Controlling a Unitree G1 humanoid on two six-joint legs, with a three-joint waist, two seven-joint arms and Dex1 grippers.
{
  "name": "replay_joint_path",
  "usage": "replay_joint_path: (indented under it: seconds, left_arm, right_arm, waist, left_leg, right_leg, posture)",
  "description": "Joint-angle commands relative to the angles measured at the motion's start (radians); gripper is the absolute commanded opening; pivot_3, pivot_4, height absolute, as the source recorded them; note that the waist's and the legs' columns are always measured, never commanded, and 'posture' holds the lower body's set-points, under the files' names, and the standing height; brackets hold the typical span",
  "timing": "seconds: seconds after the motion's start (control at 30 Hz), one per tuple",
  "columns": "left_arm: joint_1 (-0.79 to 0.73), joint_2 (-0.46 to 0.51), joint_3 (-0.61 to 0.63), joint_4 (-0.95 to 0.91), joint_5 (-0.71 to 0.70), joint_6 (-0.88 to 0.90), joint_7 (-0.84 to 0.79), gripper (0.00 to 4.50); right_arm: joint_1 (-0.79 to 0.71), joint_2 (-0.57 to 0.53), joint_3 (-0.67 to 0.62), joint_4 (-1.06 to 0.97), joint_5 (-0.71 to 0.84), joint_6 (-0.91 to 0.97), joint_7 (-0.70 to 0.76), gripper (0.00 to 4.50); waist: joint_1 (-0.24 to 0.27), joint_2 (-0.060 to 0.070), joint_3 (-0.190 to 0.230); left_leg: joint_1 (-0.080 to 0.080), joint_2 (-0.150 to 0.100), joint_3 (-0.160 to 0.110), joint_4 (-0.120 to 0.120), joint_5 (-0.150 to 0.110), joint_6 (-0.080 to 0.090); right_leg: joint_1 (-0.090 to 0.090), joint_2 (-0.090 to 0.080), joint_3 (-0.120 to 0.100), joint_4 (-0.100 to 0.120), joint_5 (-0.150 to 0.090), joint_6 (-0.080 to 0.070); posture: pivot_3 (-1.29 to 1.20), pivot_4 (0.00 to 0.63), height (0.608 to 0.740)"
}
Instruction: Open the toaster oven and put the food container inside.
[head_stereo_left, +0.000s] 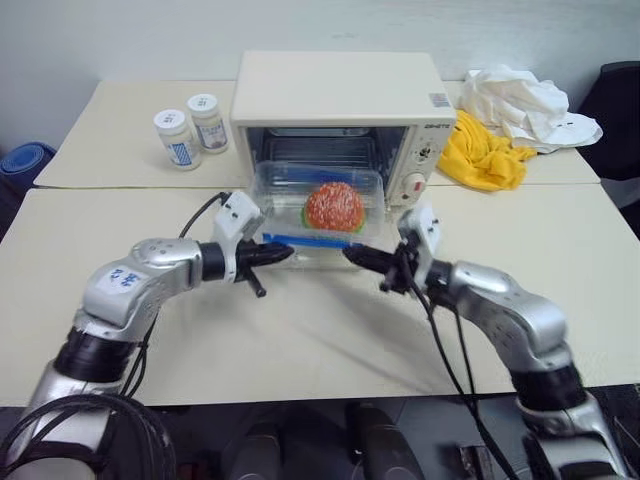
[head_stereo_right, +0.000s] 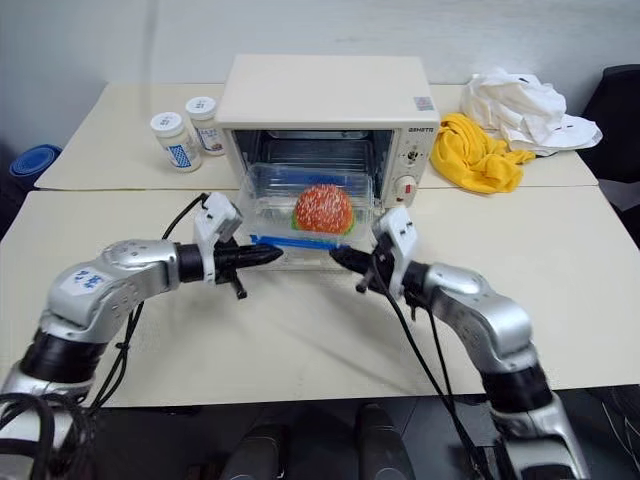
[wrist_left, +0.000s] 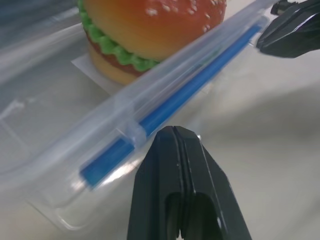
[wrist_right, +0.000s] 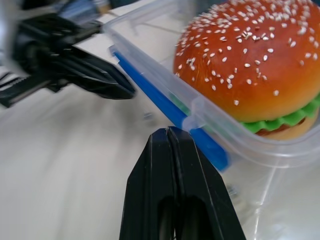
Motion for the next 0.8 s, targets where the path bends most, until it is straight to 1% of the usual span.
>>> replay_joint_path:
  seconds: [0.03,0.07,0.1,0.13,0.2,0.23,0.3,0.37,0.43,0.5,0.53,0.57,0.63,0.7,0.73,0.8]
  left_arm:
    - [-0.091,-0.084,0.008,0.132,0.169,-0.140,0.130,0.00]
    - [-0.122,-0.122,0.016,0.186,0.216,-0.173,0.192,0.00]
    - [-0.150,-0.171,0.044,0.228,0.225,-0.179,0.244,0.00]
    - [-0.169,-0.206,0.057,0.247,0.232,-0.195,0.260,0.00]
    - [-0.189,-0.245,0.066,0.268,0.258,-0.222,0.269,0.00]
    - [-0.196,-0.256,0.075,0.279,0.272,-0.233,0.278,0.00]
    - [-0.204,-0.266,0.111,0.294,0.270,-0.228,0.285,0.00]
    - [-0.182,-0.249,0.151,0.233,0.193,-0.160,0.201,0.00]
    - [-0.131,-0.202,0.194,0.104,0.070,-0.077,0.067,0.00]
    - [-0.070,-0.099,0.244,-0.003,-0.032,0.045,-0.041,0.00]
    - [-0.049,-0.060,0.261,-0.033,-0.057,0.086,-0.067,0.00]
    - [-0.009,0.018,0.285,-0.062,-0.067,0.106,-0.119,0.18]
    - [0.046,0.126,0.319,-0.098,-0.086,0.118,-0.204,0.51]
    - [0.110,0.252,0.385,-0.131,-0.162,0.130,-0.363,1.04]
    - [0.130,0.297,0.410,-0.140,-0.195,0.137,-0.423,1.32]
    - [0.137,0.356,0.446,-0.144,-0.250,0.162,-0.501,1.92]
  right_arm:
    - [-0.123,0.065,-0.065,0.169,-0.072,-0.125,-0.058,0.04]
    - [-0.155,0.079,-0.077,0.212,-0.086,-0.151,-0.067,0.04]
    - [-0.188,0.090,-0.090,0.255,-0.105,-0.181,-0.080,0.04]
    - [-0.216,0.099,-0.105,0.291,-0.118,-0.205,-0.091,0.04]
    - [-0.247,0.107,-0.129,0.322,-0.120,-0.217,-0.087,0.04]
    - [-0.250,0.107,-0.137,0.321,-0.116,-0.214,-0.079,0.04]
    - [-0.231,0.097,-0.153,0.281,-0.101,-0.191,-0.063,0.04]
    - [-0.175,0.071,-0.172,0.178,-0.063,-0.135,-0.041,0.04]
    - [-0.102,0.033,-0.195,0.047,-0.004,-0.056,-0.017,0.04]
    - [-0.009,-0.019,-0.221,-0.103,0.071,0.038,0.001,0.04]
    - [0.024,-0.038,-0.231,-0.154,0.097,0.072,0.004,0.04]
    - [0.094,-0.074,-0.242,-0.236,0.125,0.115,0.010,0.01]
    - [0.191,-0.119,-0.262,-0.336,0.168,0.177,0.007,0.00]
    - [0.311,-0.139,-0.281,-0.415,0.214,0.233,-0.015,0.00]
    - [0.350,-0.139,-0.284,-0.437,0.228,0.252,-0.032,0.00]
    - [0.395,-0.128,-0.262,-0.447,0.202,0.268,-0.072,0.00]
  waist:
    - [0.001,0.000,0.000]
    - [0.002,0.000,0.000]
    - [0.002,0.000,0.000]
    - [0.003,0.000,0.000]
    - [0.002,0.000,0.000]
    - [0.002,0.000,0.000]
    - [0.002,0.000,0.000]
    - [0.000,0.000,0.000]
    - [-0.001,0.000,0.000]
    - [-0.004,0.001,0.000]
    - [-0.004,0.001,0.000]
    - [-0.006,0.001,0.000]
    - [-0.007,0.001,0.000]
    - [-0.005,0.001,0.000]
    - [-0.003,0.001,0.000]
    - [-0.001,0.001,0.000]
  left_leg:
    - [0.000,0.000,0.000,0.000,0.000,0.000]
    - [0.000,0.000,0.000,-0.001,0.000,0.000]
    - [0.000,0.000,0.000,-0.001,0.000,0.000]
    - [-0.001,0.000,0.000,0.000,0.000,-0.001]
    - [-0.002,0.000,0.000,0.000,0.000,-0.001]
    - [-0.002,0.000,0.000,-0.001,0.002,-0.004]
    - [-0.003,0.000,0.000,-0.001,0.002,-0.005]
    - [-0.003,0.000,0.001,-0.001,0.001,-0.005]
    - [-0.005,0.000,0.000,-0.003,0.001,-0.005]
    - [-0.005,0.001,0.001,-0.004,0.001,-0.005]
    - [-0.005,0.001,0.001,-0.004,0.001,-0.005]
    - [-0.005,0.001,0.001,-0.004,0.001,-0.005]
    - [-0.003,0.002,0.001,-0.004,-0.001,-0.001]
    - [0.000,0.002,0.000,-0.005,-0.001,0.000]
    - [0.001,0.002,0.000,-0.005,-0.001,0.000]
    - [0.002,0.001,0.000,-0.004,0.000,0.001]
  right_leg:
    - [0.000,0.000,0.000,0.000,0.000,0.000]
    - [-0.001,0.000,0.000,0.000,0.000,0.000]
    - [-0.001,-0.001,0.000,0.000,0.000,0.000]
    - [-0.001,-0.001,-0.001,0.000,0.000,0.000]
    - [-0.001,-0.002,-0.001,0.001,0.001,0.001]
    - [-0.001,-0.002,-0.001,0.002,0.001,0.001]
    - [-0.001,-0.002,-0.001,0.001,0.001,0.001]
    - [-0.002,-0.002,-0.001,0.000,0.001,0.001]
    - [-0.003,-0.002,-0.002,0.000,0.001,0.001]
    - [-0.005,-0.002,-0.001,0.000,0.001,0.001]
    - [-0.005,-0.002,-0.001,0.000,0.001,0.001]
    - [-0.005,-0.002,-0.001,0.001,0.001,0.001]
    - [-0.004,-0.001,-0.001,0.002,0.000,0.000]
    - [-0.003,0.000,-0.002,0.001,-0.001,-0.002]
    - [-0.001,0.000,-0.002,0.001,-0.002,-0.003]
    - [0.000,0.000,-0.001,0.002,-0.002,-0.003]
  posture:
    - [0.00,0.150,0.740]
    - [0.00,0.150,0.740]
    - [0.00,0.150,0.740]
    - [0.00,0.150,0.740]
    - [0.00,0.150,0.740]
    - [0.00,0.150,0.740]
    - [0.00,0.150,0.740]
    - [0.00,0.150,0.740]
    - [0.00,0.150,0.740]
    - [0.00,0.150,0.740]
    - [0.00,0.150,0.740]
    - [0.00,0.150,0.740]
    - [0.00,0.150,0.740]
    - [0.00,0.150,0.740]
    - [0.00,0.150,0.740]
    - [0.00,0.150,0.740]
